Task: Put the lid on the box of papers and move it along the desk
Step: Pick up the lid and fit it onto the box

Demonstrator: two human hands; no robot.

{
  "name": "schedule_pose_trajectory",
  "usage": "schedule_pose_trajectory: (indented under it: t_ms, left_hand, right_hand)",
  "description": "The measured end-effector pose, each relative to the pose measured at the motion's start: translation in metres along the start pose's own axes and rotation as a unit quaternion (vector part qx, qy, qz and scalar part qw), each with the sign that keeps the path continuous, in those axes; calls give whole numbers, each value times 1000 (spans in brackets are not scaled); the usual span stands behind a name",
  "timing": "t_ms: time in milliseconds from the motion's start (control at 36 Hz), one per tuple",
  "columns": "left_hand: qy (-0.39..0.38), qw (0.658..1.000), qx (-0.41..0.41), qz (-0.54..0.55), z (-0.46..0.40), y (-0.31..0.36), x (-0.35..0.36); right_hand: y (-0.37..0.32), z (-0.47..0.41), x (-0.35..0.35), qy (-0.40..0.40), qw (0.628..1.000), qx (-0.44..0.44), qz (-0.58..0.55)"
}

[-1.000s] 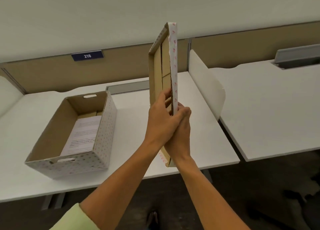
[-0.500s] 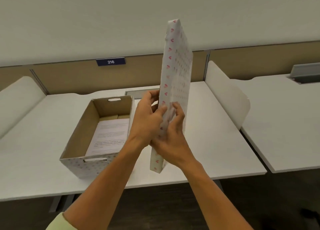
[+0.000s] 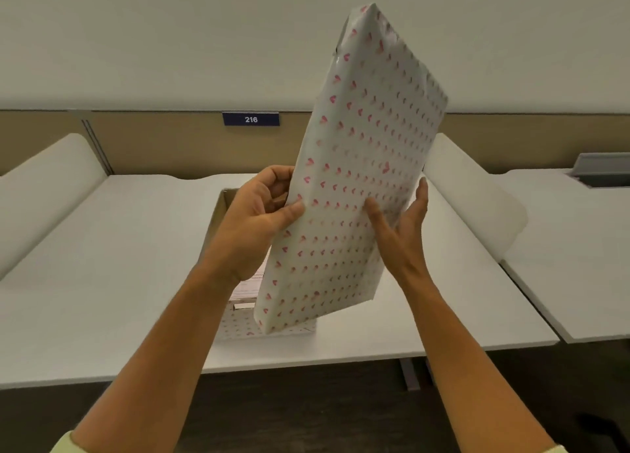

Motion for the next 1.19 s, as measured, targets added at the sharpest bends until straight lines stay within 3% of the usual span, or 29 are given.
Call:
schedule_pose_trajectory:
  t_ms: [250, 444, 694, 889, 1056, 1194]
  left_hand:
    - [-23, 997, -23, 74, 17, 2, -63]
    - [66, 996, -6, 68, 12, 5, -96]
    - [172, 978, 85, -80, -6, 15, -114]
    - [237, 930, 105, -262, -36, 22, -123]
    - [246, 919, 52, -304, -65, 14, -135]
    - [211, 940, -6, -268, -79, -6, -144]
  right_hand:
    - [-22, -1, 34, 9, 999, 31, -13]
    - [-35, 2, 49, 8, 999, 3, 41]
    - [-44, -15, 68, -12, 995, -53, 89]
    - [-44, -41, 88, -36, 993, -68, 87]
    - [-35, -65, 104, -64, 991, -64, 95]
    - [-17, -73, 117, -104, 991, -17, 86]
Point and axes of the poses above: each hand's wrist, its own z-axis away from the middle knuckle, its own x-axis out of the palm, y = z × x, the point moved 6 cm from there along -z, towards the middle knuckle, and after that the axes turned 7 degrees about -x, right-handed, at the moved point
